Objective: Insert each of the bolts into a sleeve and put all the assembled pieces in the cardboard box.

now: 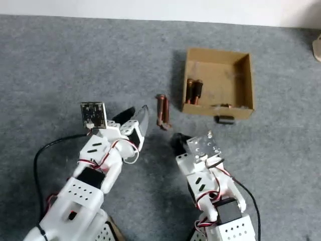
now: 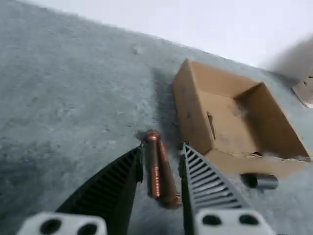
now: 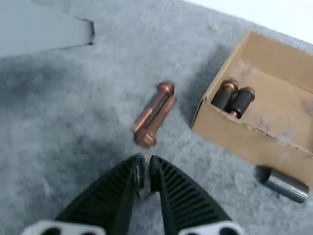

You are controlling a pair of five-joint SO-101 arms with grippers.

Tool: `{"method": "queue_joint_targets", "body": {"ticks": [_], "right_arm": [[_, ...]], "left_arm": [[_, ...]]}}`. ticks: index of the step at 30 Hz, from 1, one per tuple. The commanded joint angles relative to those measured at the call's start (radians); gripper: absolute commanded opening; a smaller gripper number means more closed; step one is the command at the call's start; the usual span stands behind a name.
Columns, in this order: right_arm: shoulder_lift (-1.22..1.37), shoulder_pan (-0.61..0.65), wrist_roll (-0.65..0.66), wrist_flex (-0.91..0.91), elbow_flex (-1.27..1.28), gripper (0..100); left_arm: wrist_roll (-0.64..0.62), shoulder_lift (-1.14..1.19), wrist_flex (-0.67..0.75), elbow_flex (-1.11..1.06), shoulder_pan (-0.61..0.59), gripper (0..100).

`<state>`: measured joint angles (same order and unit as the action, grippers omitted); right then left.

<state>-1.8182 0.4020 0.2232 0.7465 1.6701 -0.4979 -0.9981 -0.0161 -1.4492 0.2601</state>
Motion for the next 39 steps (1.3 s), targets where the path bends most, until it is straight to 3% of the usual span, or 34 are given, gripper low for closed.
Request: {"method": "queue_joint_targets", "body": {"ticks": [1, 11, 18, 24, 29, 39], "right_arm": [[-0.012, -0.012, -0.008, 0.061, 0.111, 6.7], [0.022, -0.012, -0.196, 0.093, 0.001, 8.4], [0.545, -0.013, -0.270, -0.094, -0.197, 8.4], [0.990, -0.010, -0.454, -0.153, -0.533, 8.7], [1.130, -0.012, -0.624, -0.148, -0.740, 8.9], [1.290, -0.045, -0.715, 0.028, -0.854, 14.9]], "left_arm": [[0.009, 0.002, 0.020, 0.005, -0.022, 12], [0.011, 0.004, 0.023, -0.007, -0.039, 12], [0.011, 0.004, 0.025, -0.007, -0.076, 12], [0.011, 0.004, 0.021, -0.008, -0.076, 12], [0.011, 0.004, 0.028, -0.025, -0.076, 12], [0.011, 0.004, 0.028, -0.028, -0.076, 12]]}}
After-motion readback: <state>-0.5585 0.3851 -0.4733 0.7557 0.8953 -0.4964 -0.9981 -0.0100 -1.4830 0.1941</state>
